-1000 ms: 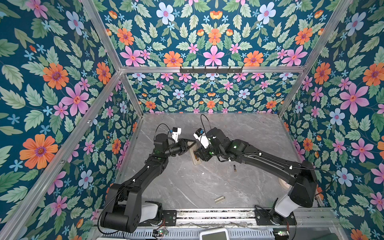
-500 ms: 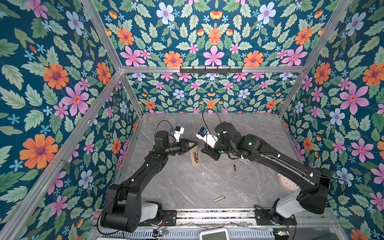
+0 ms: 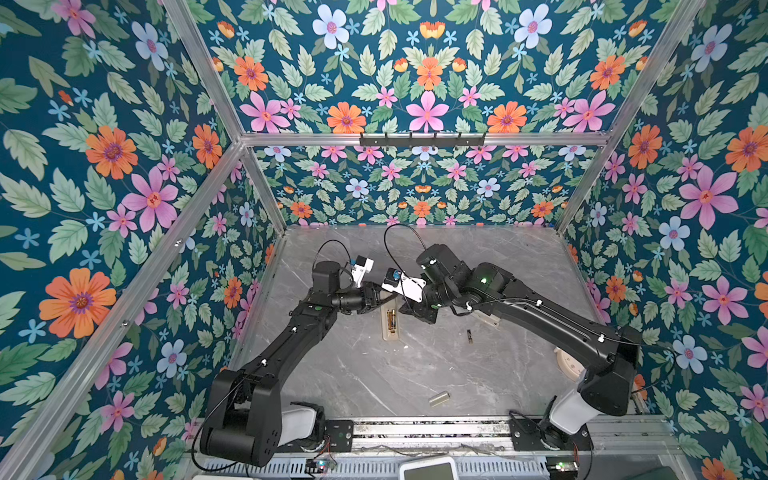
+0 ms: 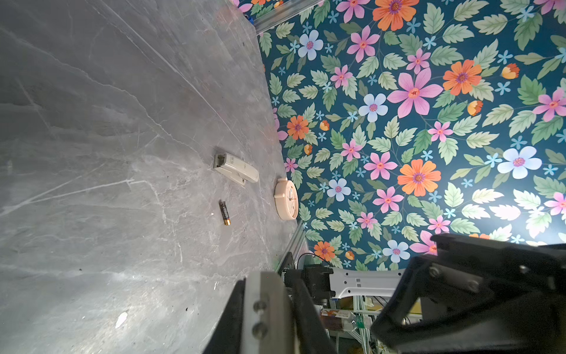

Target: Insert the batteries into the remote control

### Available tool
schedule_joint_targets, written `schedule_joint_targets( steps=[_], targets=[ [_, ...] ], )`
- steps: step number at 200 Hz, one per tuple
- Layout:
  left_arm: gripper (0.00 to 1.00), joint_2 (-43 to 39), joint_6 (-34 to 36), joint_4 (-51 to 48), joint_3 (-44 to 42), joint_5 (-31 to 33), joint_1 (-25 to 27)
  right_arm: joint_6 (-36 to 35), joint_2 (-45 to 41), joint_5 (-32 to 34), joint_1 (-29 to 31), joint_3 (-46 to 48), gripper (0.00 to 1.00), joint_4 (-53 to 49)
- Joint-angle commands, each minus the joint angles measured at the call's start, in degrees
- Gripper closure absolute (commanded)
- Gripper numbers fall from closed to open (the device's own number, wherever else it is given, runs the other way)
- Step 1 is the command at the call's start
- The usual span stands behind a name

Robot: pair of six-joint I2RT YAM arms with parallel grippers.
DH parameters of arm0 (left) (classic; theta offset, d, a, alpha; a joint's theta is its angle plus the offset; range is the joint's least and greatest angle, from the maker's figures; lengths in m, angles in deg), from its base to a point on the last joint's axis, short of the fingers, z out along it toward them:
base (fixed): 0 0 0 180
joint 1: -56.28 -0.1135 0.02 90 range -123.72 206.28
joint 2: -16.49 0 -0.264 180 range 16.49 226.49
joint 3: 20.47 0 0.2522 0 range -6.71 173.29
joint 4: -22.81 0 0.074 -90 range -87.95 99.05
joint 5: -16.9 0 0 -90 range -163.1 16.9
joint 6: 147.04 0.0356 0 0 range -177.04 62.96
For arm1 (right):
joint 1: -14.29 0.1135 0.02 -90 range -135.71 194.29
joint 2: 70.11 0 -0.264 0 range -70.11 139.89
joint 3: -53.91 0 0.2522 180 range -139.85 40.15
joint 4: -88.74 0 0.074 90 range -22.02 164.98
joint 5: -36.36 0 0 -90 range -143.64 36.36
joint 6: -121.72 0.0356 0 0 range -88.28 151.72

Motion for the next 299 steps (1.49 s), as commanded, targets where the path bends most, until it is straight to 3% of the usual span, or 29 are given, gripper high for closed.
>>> schedule_joint_targets(
  steps=[1, 94, 299],
  targets=[
    [1.0, -0.33, 1.29, -0.01, 0.19, -1.39, 0.06, -0.85, 0.29, -1.47, 0.02, -1.06, 0.63, 1.12],
    [1.0, -0.41, 1.41, -0.19, 0.07, -1.86, 0.33, -1.25, 4.49, -3.59, 0.14, -0.82, 0.64, 0.4],
    [1.0, 0.1, 1.6, -0.72, 0.45, -1.74, 0.33, -3.86, 8.28, 1.24, 2.37, -0.99, 0.8, -0.45]
  ],
)
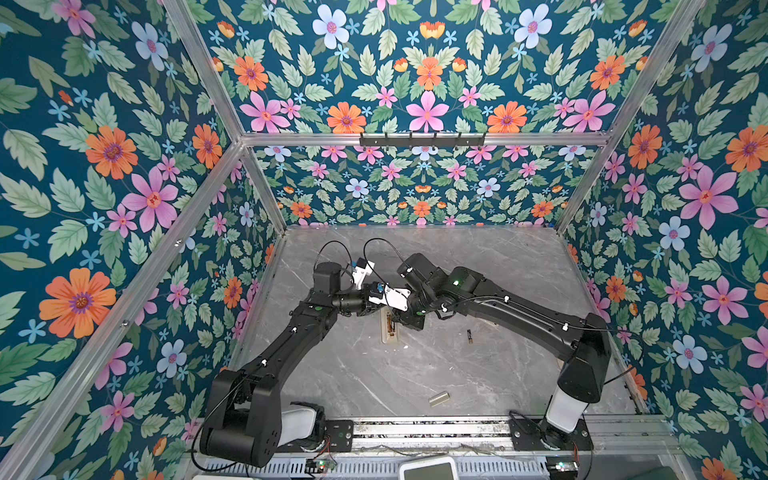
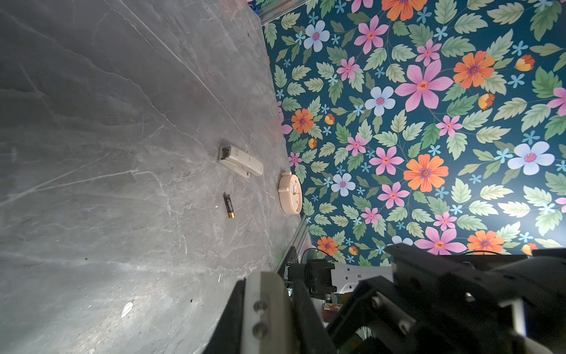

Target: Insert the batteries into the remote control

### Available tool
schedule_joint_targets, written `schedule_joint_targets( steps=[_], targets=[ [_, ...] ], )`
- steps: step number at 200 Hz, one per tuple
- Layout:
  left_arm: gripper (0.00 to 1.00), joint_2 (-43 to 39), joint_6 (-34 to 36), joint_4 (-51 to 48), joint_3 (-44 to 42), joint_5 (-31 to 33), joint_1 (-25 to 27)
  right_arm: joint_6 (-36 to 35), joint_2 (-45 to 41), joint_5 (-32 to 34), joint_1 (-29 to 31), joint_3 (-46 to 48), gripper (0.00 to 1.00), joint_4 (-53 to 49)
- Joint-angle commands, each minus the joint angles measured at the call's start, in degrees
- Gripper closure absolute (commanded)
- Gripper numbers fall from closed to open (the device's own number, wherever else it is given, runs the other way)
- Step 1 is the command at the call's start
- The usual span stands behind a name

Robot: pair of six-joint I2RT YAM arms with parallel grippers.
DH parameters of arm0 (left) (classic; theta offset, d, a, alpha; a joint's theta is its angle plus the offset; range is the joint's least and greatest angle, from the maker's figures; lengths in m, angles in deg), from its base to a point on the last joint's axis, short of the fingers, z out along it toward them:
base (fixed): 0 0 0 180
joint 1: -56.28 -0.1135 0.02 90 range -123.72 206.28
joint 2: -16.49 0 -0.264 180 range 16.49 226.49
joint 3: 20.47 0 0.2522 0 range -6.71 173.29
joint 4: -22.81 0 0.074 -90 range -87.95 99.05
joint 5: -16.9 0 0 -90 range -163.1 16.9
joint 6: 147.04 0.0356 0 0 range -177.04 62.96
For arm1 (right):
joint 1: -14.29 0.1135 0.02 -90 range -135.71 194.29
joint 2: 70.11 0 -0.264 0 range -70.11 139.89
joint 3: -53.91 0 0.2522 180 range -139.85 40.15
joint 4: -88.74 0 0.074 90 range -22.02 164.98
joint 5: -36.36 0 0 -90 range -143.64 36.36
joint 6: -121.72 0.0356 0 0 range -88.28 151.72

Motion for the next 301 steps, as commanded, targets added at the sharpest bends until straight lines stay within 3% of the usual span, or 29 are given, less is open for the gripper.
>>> schedule_joint_targets(
  steps=[1, 172, 228, 276, 301],
  targets=[
    [1.0, 0.04, -0.29, 1.58, 0.45, -1.81, -0.04, -1.29, 0.68, 1.51, 0.52, -0.21, 0.8, -0.78],
    [1.0, -0.15, -0.53, 1.75, 0.18, -1.83, 0.0, -3.49, 4.24, 6.47, 2.97, -0.62, 0.87, -2.18],
    [1.0, -0.22, -0.53, 1.91, 0.14, -1.52, 0.0, -1.24, 4.81, 8.85, 3.08, -1.75, 0.89, -2.44],
    [1.0, 0.36, -0.63, 2.28, 0.46, -1.39, 0.0, 7.09, -0.4, 9.32, 3.07, 0.01, 0.8, 1.1],
    [1.0, 0.52, -0.63, 2.37, 0.2, -1.26, -0.02, 11.41, -3.32, 10.38, 3.03, 1.33, 0.64, 1.54]
  ],
)
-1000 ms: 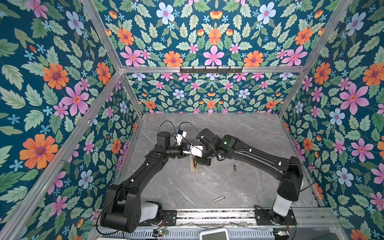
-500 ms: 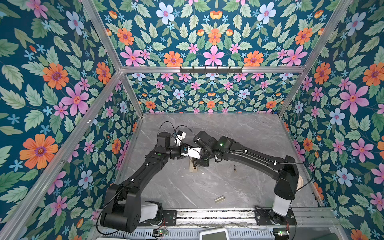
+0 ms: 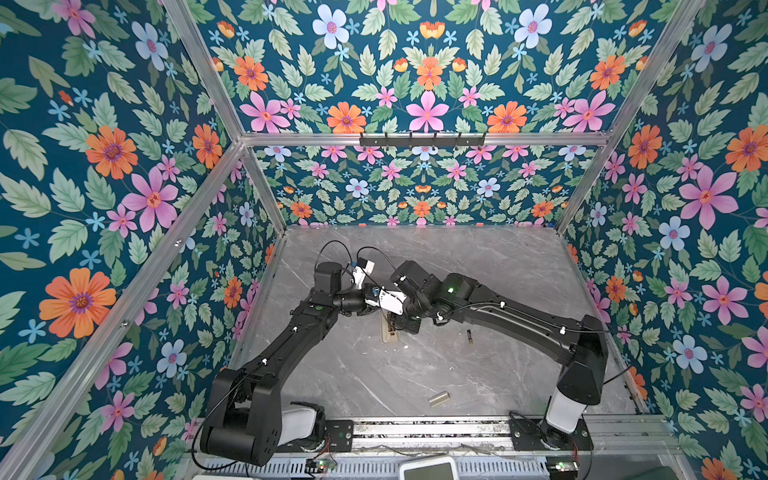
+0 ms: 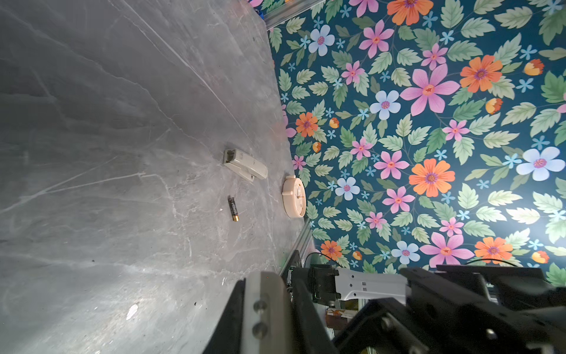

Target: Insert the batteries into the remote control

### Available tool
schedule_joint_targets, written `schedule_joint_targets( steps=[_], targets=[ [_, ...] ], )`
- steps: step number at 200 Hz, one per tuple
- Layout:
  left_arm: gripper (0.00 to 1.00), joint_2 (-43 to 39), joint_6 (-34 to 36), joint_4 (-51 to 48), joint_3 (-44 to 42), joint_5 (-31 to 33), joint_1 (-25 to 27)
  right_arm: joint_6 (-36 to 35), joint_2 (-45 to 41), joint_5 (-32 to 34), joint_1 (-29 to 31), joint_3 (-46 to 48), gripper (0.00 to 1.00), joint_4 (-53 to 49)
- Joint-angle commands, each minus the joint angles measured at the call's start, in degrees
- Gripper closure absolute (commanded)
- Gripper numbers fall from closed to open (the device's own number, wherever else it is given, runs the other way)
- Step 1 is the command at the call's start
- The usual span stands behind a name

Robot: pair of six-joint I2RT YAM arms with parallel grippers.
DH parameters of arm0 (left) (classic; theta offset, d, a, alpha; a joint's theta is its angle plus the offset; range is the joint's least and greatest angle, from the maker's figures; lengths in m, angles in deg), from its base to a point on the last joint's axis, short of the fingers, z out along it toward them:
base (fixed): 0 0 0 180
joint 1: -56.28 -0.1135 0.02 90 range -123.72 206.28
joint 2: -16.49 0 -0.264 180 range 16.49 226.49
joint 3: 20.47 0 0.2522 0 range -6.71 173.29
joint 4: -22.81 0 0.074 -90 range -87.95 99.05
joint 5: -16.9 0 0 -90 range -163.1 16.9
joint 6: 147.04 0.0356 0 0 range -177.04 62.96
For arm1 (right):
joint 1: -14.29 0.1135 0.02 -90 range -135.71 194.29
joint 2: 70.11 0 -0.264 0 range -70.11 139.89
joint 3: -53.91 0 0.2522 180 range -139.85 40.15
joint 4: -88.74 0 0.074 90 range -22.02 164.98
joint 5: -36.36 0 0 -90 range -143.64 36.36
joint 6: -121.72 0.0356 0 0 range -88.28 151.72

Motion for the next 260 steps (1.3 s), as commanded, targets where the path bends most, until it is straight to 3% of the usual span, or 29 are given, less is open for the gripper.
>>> schedule_joint_targets(
  steps=[1, 35, 90, 122, 144, 172, 214, 260],
  targets=[
    [1.0, 0.18, -0.13, 2.41, 0.03, -2.11, -0.07, 6.07, -2.36, 1.38, 0.05, 0.76, 0.63, 0.67],
    [1.0, 0.27, 0.13, 2.49, 0.07, -1.85, -0.14, 13.17, -7.22, 2.93, -0.22, 2.1, 0.49, 0.72],
    [1.0, -0.86, -2.72, 6.84, -2.2, 2.3, -0.2, 33.07, -10.36, -0.78, -7.47, 3.53, 0.42, -3.5],
    [1.0, -0.97, -7.16, 13.37, -4.71, 4.48, -0.09, 37.81, -11.17, -3.1, -18.12, 8.23, 0.28, -9.74],
    [1.0, -1.22, -7.94, 14.87, -5.65, 4.5, -0.16, 32.93, -11.21, -3.69, -25.81, 12.22, 0.21, -15.41],
    [1.0, -1.55, -7.54, 14.72, -6.58, 3.8, -0.15, 28.56, -10.15, -2.12, -28.47, 14.83, 0.21, -21.28],
    [1.0, -2.03, -7.72, 15.85, -8.27, 4.23, -0.09, 37.9, -8.52, -5.32, -27.71, 20.86, 0.3, -19.11],
    [1.0, -1.23, -8.54, 17.78, -8.53, 3.71, -0.14, 41.19, -0.32, -5.15, -27.72, 24.1, 0.4, -14.64]
  ],
)
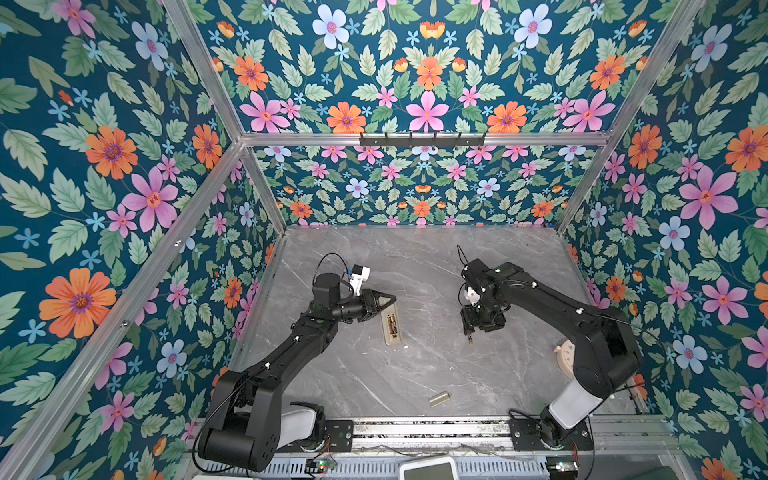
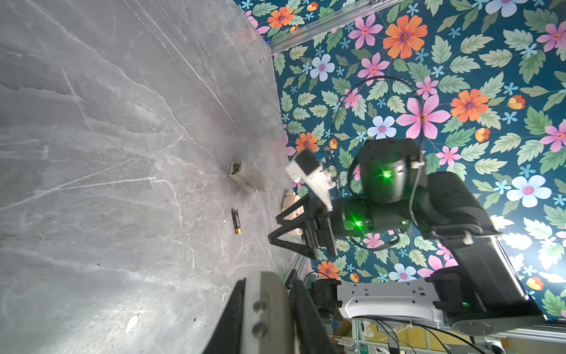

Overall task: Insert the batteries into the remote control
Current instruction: 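Move the right gripper over the second AA battery on the table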

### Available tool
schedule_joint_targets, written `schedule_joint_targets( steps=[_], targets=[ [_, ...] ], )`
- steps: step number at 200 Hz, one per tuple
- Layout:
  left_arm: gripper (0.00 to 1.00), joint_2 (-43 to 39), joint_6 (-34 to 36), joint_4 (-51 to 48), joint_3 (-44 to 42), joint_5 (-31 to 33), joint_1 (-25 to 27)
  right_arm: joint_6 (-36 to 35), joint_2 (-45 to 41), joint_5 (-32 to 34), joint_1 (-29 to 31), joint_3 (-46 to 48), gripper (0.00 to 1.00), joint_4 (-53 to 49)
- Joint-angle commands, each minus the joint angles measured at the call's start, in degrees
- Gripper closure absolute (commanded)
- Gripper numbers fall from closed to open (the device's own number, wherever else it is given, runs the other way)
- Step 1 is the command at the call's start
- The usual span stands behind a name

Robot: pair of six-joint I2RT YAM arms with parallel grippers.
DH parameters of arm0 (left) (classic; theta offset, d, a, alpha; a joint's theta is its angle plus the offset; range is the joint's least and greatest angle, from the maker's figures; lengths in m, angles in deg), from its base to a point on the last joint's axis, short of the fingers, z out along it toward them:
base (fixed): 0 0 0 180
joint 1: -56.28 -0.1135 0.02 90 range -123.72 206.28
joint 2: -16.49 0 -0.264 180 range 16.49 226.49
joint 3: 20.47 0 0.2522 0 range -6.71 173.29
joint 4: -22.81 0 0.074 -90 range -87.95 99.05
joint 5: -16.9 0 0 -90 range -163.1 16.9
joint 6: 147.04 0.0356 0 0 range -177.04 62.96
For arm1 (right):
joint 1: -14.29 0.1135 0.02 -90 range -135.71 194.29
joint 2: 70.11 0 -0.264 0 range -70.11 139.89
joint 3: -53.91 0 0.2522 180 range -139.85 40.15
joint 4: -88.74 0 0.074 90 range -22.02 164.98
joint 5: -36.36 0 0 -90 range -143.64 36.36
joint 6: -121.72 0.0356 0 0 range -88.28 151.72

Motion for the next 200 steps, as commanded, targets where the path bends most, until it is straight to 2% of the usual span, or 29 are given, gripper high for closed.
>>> schedule_joint_targets(
  steps=[1, 57, 110, 200],
  targets=[
    [1.0, 0.11, -0.49, 3.1, 0.15, -0.38, -0.06, 3.23, 2.15, -0.58, 0.14, 0.89, 0.4, 2.36],
    [1.0, -0.94, -0.72, 2.97, -0.99, -0.29, -0.05, 3.69, 8.62, -0.65, 0.14, 1.22, 0.5, 7.17],
    [1.0, -1.3, -0.57, 2.31, -1.26, -0.29, -0.03, 4.09, 10.27, 0.64, 0.15, 2.68, 0.58, 9.27],
    [1.0, 0.96, 0.08, 1.96, 0.06, -0.44, -0.03, 4.21, 9.31, 1.02, 0.34, 7.25, 0.84, 12.02]
  ],
)
